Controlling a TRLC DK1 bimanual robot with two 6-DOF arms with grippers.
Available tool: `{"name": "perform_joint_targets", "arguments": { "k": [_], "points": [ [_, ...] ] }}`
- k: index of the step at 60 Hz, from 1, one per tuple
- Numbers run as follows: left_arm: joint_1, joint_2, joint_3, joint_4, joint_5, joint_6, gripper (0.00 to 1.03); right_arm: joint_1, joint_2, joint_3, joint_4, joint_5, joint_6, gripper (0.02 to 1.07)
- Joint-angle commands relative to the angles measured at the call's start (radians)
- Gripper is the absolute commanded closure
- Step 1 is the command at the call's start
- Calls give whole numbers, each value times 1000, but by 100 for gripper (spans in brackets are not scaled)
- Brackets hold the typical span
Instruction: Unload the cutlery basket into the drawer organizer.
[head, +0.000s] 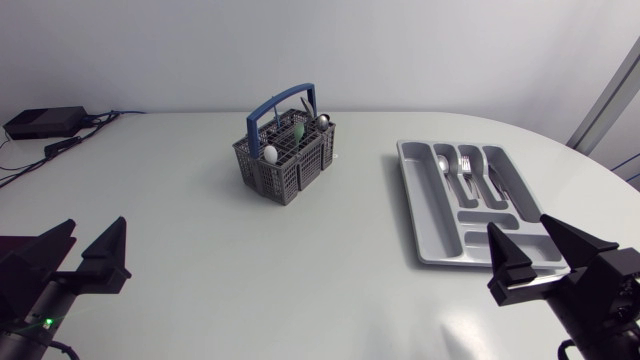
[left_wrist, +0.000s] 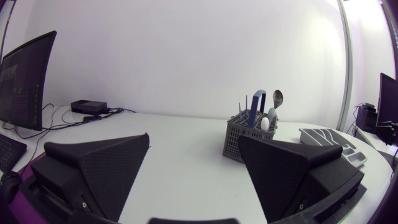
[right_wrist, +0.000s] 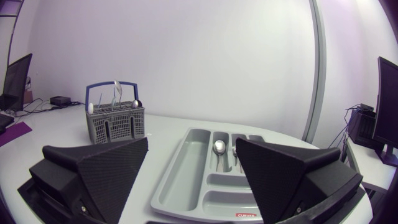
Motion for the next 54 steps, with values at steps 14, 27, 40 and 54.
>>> {"name": "perform_joint_targets", "arguments": {
  "k": [14, 27, 40, 54],
  "points": [
    [-7, -8, -18, 0, -8, -23, 4, 7, -7, -21, -1, -1, 22, 6],
    [-6, -10, -19, 15, -8, -21, 4, 7, -8, -21, 3, 0, 22, 6],
    [19, -2, 44, 15, -8, -14, 4, 17, -7, -4, 20, -1, 14, 6],
    [2, 262, 195, 29, -8, -14, 5, 38, 78, 61, 57, -1, 14, 6]
  ]
}}
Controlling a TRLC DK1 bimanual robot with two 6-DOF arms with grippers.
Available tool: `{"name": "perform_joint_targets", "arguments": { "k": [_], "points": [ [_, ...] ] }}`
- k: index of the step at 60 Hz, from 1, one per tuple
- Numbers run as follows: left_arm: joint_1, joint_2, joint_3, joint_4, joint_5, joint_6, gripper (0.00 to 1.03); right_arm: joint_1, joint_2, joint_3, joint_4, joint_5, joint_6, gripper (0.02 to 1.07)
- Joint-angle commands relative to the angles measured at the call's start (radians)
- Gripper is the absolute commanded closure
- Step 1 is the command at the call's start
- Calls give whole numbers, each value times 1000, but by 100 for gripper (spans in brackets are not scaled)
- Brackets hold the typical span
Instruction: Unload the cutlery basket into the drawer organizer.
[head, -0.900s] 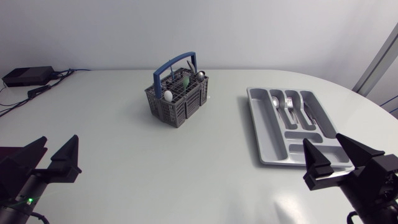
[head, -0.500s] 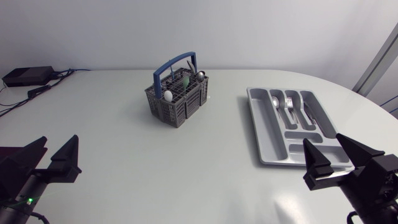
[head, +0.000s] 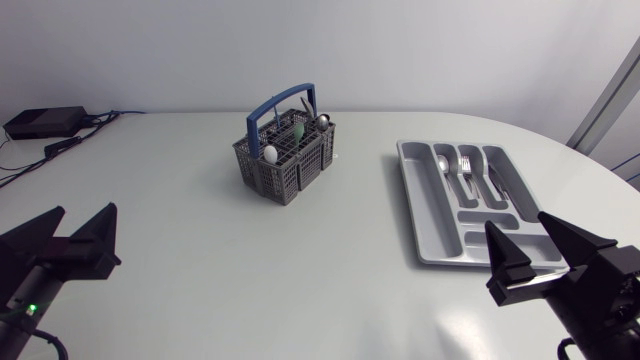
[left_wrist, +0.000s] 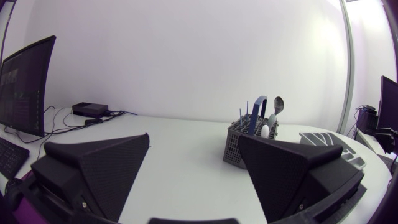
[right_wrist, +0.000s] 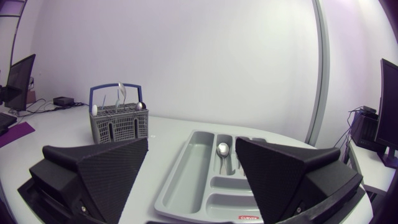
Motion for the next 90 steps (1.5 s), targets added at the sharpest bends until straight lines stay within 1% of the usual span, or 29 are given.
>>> {"name": "perform_joint_targets", "arguments": {
  "k": [1, 9, 12, 18, 22, 23, 29, 32, 33, 35, 36, 40, 44, 46, 49, 56, 60, 64, 66, 68, 71, 73, 76, 77, 78, 81, 85, 90],
  "points": [
    [-11, 147, 99, 14, -7, -14, 5, 12, 63, 49, 41, -1, 14, 6],
    [-48, 286, 180, 8, -6, -35, 5, 23, 169, 92, 72, -1, 14, 6],
    [-78, 346, 221, -7, -6, -52, 6, 43, 212, 115, 70, 3, 16, 6],
    [-87, 498, 333, -104, -6, -87, 8, 72, 307, 161, 67, 12, 16, 6],
    [-94, 581, 384, -136, -6, -98, 8, 75, 379, 191, 66, 14, 18, 6],
    [-100, 628, 413, -153, -6, -107, 8, 75, 411, 203, 64, 14, 19, 6],
    [-104, 762, 507, -240, -3, -110, 7, 83, 499, 238, 44, 5, 24, 6],
    [-118, 834, 574, -317, 17, -109, 7, 92, 522, 244, 44, -1, 27, 6],
    [-121, 860, 594, -341, 36, -107, 7, 97, 528, 247, 38, -4, 27, 6],
    [-120, 885, 614, -360, 59, -106, 7, 104, 534, 253, 28, -20, 28, 6],
    [-117, 915, 631, -363, 85, -106, 7, 108, 540, 255, 23, -31, 28, 6],
    [-129, 978, 660, -358, 89, -103, 6, 117, 560, 266, 14, -46, 53, 6],
    [-160, 1032, 694, -358, 94, -106, 6, 120, 594, 283, -8, -69, 64, 6],
    [-176, 1053, 712, -357, 106, -106, 6, 120, 614, 290, -8, -70, 70, 6],
    [-183, 1096, 749, -357, 111, -98, 6, 120, 651, 301, -5, -70, 84, 6],
    [-222, 1233, 875, -391, 108, 9, 8, 123, 761, 341, -5, -84, 102, 6],
    [-238, 1305, 933, -395, 92, 100, 10, 123, 830, 365, -3, -84, 110, 6],
    [-256, 1382, 998, -421, 72, 172, 11, 123, 910, 402, -9, -87, 119, 6],
    [-258, 1406, 1019, -421, 68, 186, 10, 123, 948, 430, -35, -93, 119, 6],
    [-267, 1437, 1045, -421, 46, 217, 9, 121, 988, 454, -66, -109, 116, 6],
    [-270, 1469, 1077, -415, 48, 253, 8, 121, 1028, 487, -123, -144, 96, 6],
    [-270, 1487, 1097, -407, 63, 273, 8, 120, 1047, 499, -132, -162, 88, 6],
    [-268, 1517, 1123, -384, 120, 296, 9, 117, 1065, 510, -129, -189, 65, 6],
    [-267, 1521, 1126, -381, 124, 298, 9, 117, 1071, 516, -129, -190, 62, 6],
    [-267, 1533, 1140, -377, 155, 306, 8, 117, 1080, 523, -130, -189, 62, 6],
    [-265, 1553, 1157, -351, 204, 322, 9, 118, 1106, 546, -138, -198, 56, 6],
    [-267, 1586, 1179, -294, 220, 312, 10, 115, 1142, 574, -163, -247, 53, 6],
    [-270, 1644, 1225, -262, 220, 304, 12, 101, 1169, 585, -167, -354, 51, 6]
  ]
}}
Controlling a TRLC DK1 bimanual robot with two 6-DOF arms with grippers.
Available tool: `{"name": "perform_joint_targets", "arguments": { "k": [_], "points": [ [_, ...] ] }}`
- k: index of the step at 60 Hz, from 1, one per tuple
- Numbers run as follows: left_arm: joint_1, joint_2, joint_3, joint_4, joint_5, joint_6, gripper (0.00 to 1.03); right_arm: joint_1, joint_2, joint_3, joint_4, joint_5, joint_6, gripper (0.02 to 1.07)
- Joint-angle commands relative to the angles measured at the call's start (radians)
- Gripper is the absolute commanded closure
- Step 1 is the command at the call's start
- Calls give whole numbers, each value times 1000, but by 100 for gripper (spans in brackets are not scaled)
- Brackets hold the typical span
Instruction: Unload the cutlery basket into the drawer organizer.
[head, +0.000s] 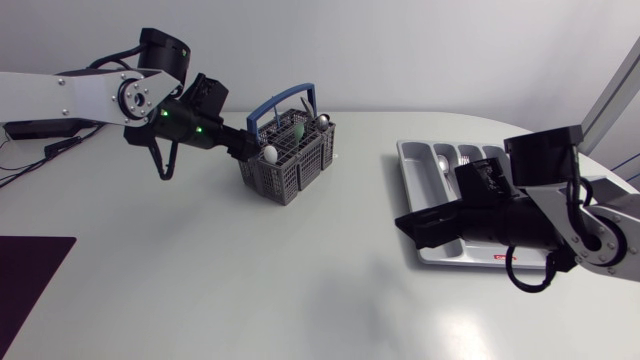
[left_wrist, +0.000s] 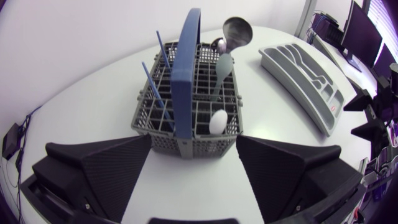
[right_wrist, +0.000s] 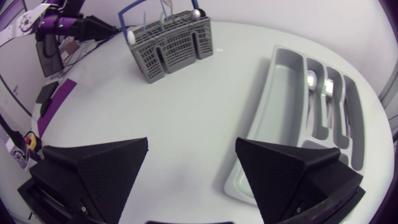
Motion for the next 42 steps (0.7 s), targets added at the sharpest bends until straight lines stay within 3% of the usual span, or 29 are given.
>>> {"name": "perform_joint_targets", "arguments": {
  "k": [1, 9, 15, 22, 25, 28, 31, 42],
  "points": [
    [-5, 70, 65, 39, 14, 13, 13, -13, 31, 22, -16, -65, -15, 6],
    [1, 150, 121, 94, 12, -14, 18, 4, 13, 16, -19, -76, -60, 6],
    [0, 172, 118, 149, 12, -14, 30, 21, -32, 2, -39, -67, -147, 6],
    [-13, 167, 97, 209, 12, -13, 45, 61, -52, -2, -63, 25, -219, 6],
    [-19, 161, 92, 220, 12, -13, 56, 73, -64, -4, -66, 25, -230, 6],
    [-20, 161, 94, 218, 11, -20, 83, 82, -65, -1, -70, 25, -233, 7],
    [-22, 164, 94, 218, 11, -24, 100, 93, -65, 7, -71, 25, -235, 8],
    [-14, 144, 68, 198, 43, -27, 100, 110, -29, 51, -73, 48, -229, 13]
  ]
}}
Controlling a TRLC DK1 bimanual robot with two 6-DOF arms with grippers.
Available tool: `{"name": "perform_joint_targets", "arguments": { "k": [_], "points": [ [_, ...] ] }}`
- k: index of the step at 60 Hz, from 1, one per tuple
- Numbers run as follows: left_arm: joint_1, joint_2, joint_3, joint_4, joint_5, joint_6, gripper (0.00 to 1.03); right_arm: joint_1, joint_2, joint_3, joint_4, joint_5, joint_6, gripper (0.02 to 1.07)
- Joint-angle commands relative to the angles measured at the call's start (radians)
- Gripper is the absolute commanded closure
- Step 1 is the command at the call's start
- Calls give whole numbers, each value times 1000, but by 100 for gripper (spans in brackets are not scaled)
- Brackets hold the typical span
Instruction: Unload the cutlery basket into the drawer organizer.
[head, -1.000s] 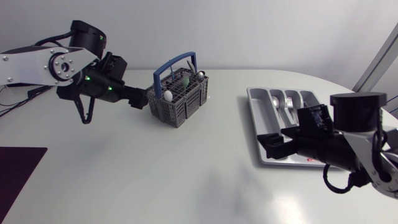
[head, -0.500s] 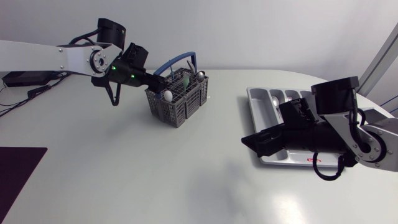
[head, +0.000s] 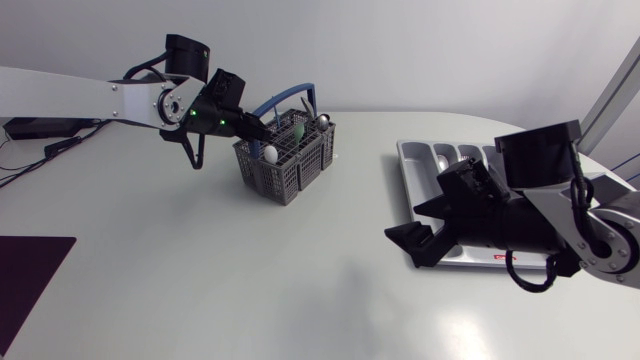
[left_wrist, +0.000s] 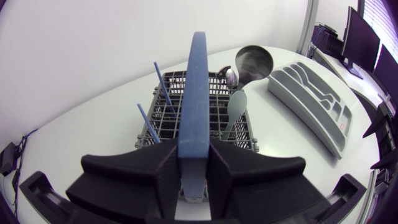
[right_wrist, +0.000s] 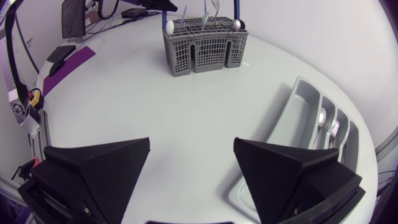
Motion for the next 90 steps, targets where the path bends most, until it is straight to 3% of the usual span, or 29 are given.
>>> {"name": "perform_joint_targets", "arguments": {
  "k": [1, 22, 42, 43, 44, 45, 47, 54, 60, 69, 78, 83, 90],
  "points": [
    [2, -18, -28, -17, 26, -9, 100, 16, 30, 39, -12, 28, -19, 13],
    [13, -308, -278, -124, 72, 28, 100, 18, 39, 73, -25, 34, -19, 13],
    [39, -778, -638, -296, 181, 140, 99, 24, -25, 59, -72, 34, -10, 13],
    [39, -785, -643, -298, 181, 141, 98, 25, -25, 59, -72, 34, -8, 12],
    [39, -801, -649, -301, 179, 144, 90, 27, -22, 59, -72, 34, -7, 12],
    [42, -816, -654, -305, 179, 154, 75, 32, -16, 64, -71, 34, -2, 9],
    [44, -828, -655, -315, 179, 163, 61, 35, -7, 69, -72, 34, -2, 7],
    [62, -868, -640, -356, 179, 175, 37, 53, 21, 89, -72, 34, 7, 7],
    [78, -934, -614, -421, 186, 203, 27, 56, 44, 101, -71, 34, 9, 7],
    [136, -1008, -560, -554, 187, 279, 28, 53, 96, 127, -60, 34, 4, 7],
    [288, -1020, -549, -671, 198, 447, 31, 45, 162, 168, -55, 32, -2, 7],
    [366, -1009, -560, -738, 224, 549, 38, 42, 205, 194, -49, 31, -2, 7],
    [409, -972, -614, -735, 227, 620, 51, 42, 277, 239, -35, 31, -2, 7]
  ]
}}
